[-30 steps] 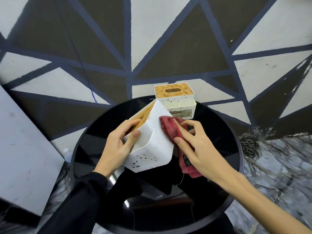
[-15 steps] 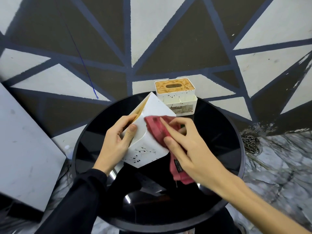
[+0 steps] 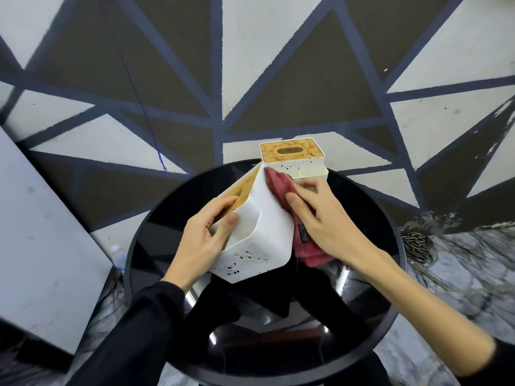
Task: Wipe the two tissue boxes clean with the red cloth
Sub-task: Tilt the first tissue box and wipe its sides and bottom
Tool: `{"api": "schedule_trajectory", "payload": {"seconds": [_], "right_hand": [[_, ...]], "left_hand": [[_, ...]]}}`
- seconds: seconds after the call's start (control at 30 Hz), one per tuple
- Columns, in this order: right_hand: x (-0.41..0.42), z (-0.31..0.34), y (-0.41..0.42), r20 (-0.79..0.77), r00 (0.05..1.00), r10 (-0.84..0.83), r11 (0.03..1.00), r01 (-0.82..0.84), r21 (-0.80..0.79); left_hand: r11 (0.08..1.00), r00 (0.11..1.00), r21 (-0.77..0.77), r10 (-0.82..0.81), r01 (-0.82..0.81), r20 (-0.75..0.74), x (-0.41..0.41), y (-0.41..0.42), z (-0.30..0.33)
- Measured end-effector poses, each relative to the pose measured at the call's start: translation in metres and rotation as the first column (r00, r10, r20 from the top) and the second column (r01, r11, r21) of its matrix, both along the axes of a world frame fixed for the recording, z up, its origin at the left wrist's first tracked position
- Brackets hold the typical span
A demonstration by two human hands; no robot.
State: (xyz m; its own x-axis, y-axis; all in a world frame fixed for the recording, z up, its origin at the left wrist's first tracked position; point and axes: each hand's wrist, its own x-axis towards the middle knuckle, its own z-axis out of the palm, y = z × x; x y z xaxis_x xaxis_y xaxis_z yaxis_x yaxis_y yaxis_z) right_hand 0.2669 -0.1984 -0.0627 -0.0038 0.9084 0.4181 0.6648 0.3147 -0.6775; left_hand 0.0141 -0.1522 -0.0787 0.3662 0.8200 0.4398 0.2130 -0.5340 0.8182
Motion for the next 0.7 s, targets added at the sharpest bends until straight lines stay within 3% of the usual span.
{"api": "schedule_trajectory", "payload": {"seconds": [0.43, 0.7], "right_hand": [[-0.003, -0.016, -0.050, 0.254, 0.957, 0.139, 0.982, -0.166, 0.086], [0.012, -0.001, 0.005, 0.098, 0.995, 0.006, 1.000, -0.005, -0.011]], "left_hand": [[0.999, 1.000, -0.036, -0.013, 0.013, 0.006, -0.008, 0.000, -0.001], [1.000, 1.000, -0.018, -0.022, 0.022, 0.015, -0.004, -0.001, -0.001]]}}
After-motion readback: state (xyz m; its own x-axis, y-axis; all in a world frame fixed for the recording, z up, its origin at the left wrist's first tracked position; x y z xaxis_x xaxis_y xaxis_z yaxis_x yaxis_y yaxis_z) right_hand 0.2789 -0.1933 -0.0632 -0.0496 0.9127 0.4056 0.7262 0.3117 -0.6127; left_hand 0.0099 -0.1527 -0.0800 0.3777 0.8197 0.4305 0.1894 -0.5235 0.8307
